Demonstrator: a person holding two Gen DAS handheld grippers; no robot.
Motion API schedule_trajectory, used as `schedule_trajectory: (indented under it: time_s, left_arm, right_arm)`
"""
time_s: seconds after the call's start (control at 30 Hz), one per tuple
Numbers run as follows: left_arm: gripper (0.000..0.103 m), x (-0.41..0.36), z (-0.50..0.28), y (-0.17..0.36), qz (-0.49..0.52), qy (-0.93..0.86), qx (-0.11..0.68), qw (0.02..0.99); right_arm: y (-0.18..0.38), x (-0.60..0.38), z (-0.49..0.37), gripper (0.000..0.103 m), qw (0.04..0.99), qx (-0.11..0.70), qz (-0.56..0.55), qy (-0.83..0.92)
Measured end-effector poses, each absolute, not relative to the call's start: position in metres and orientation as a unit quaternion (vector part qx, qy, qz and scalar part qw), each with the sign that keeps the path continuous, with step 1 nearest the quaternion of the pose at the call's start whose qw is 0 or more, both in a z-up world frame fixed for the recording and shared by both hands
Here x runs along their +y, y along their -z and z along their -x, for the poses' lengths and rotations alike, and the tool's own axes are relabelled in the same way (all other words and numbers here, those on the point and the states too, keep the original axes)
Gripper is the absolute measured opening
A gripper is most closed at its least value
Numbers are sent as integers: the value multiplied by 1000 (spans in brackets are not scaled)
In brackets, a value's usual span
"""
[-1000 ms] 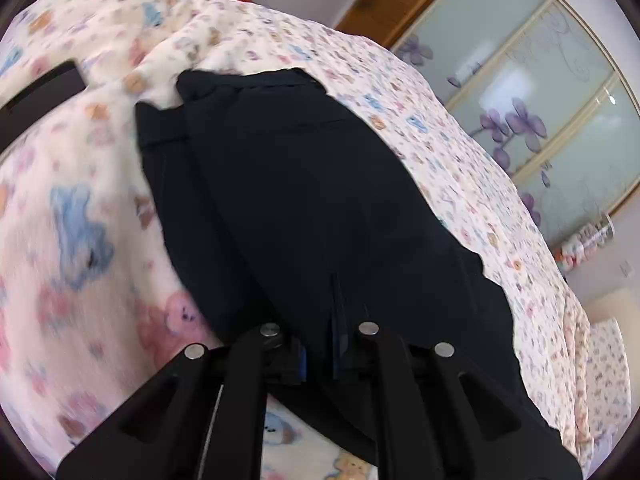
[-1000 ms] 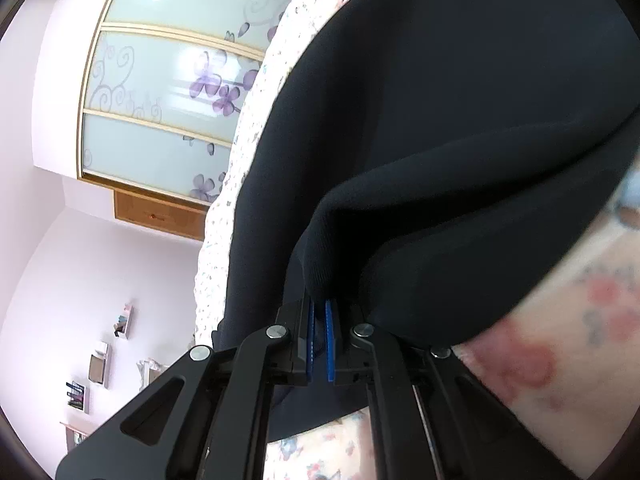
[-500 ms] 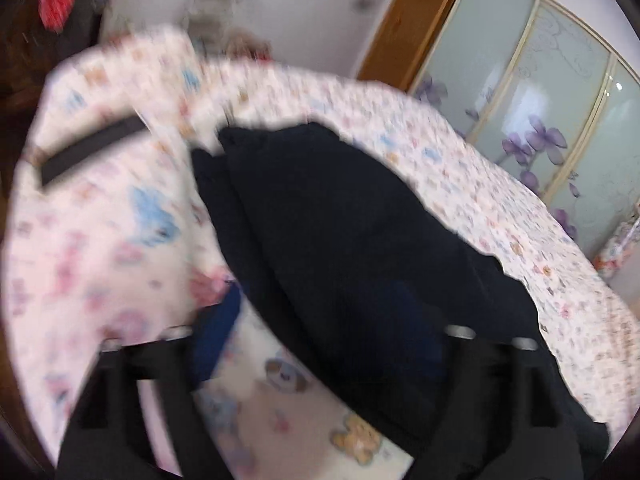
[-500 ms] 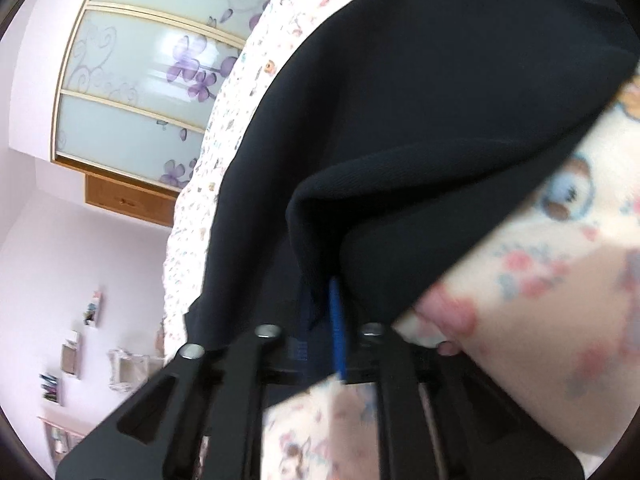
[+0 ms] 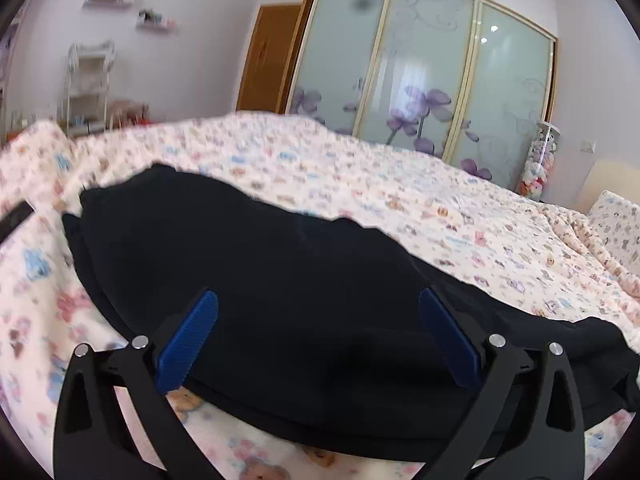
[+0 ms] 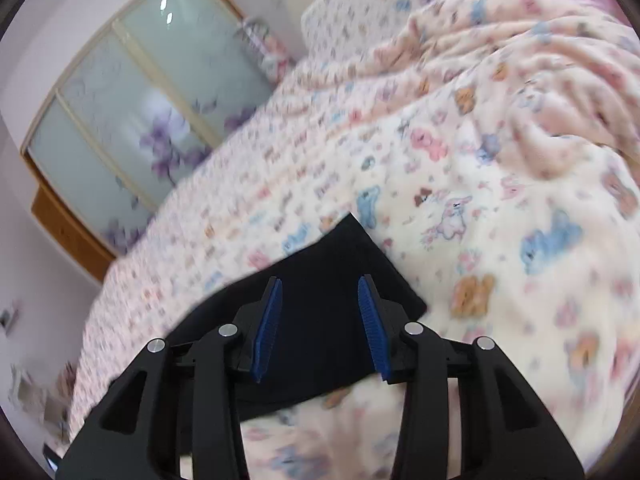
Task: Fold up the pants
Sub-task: 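Open the right gripper and release the folded hems onto the trousers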
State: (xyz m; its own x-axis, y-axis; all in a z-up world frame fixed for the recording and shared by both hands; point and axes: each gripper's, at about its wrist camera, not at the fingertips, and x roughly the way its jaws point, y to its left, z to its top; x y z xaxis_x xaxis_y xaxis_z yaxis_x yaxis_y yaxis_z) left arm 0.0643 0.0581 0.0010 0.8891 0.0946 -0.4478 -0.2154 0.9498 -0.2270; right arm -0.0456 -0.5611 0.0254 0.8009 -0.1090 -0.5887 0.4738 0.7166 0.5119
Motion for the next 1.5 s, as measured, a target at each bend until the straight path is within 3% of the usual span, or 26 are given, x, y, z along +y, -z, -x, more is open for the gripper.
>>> schedule_trajectory:
  time_s: [0.23,0.37,0.7,0.8,0.93,1.03,1.27,1.37,1.5]
  left_arm:
    - [101,77,-74,16,198,-76,259,942]
    - [101,83,-77,23,219,-71,271,935]
    - [101,84,-76,25,219,-71,274,934]
    - [101,83,-76,25,219,-71,274,934]
    - [101,83,-76,25,220,-71,273,934]
    - [101,83,-77,25,221,-70,272,934]
    - [101,79,-78,29,226,-63,276,932]
    - [101,78,-77,29,227,-63,275,932]
    - [101,76,-76,27,231,-64,270,933]
  right_arm:
    - [18,-520,4,38,856,358,-344,141]
    - [25,-515,6,24,847,396,-316,161]
    - [27,-494,-6,25,849,436,-239,180]
    - [27,-494,-3,24,849,441,-240,163]
    - [20,-493,-2,15,860,437,-209,163]
    - [-5,-493,-2,7,887,380,-181,189]
    - [-41,-472,-12,7,918,301,-45,255]
    - [-31,-479,-24,7,902,327,-17,282]
    - [21,-504,-41,10,858,422,-57,286]
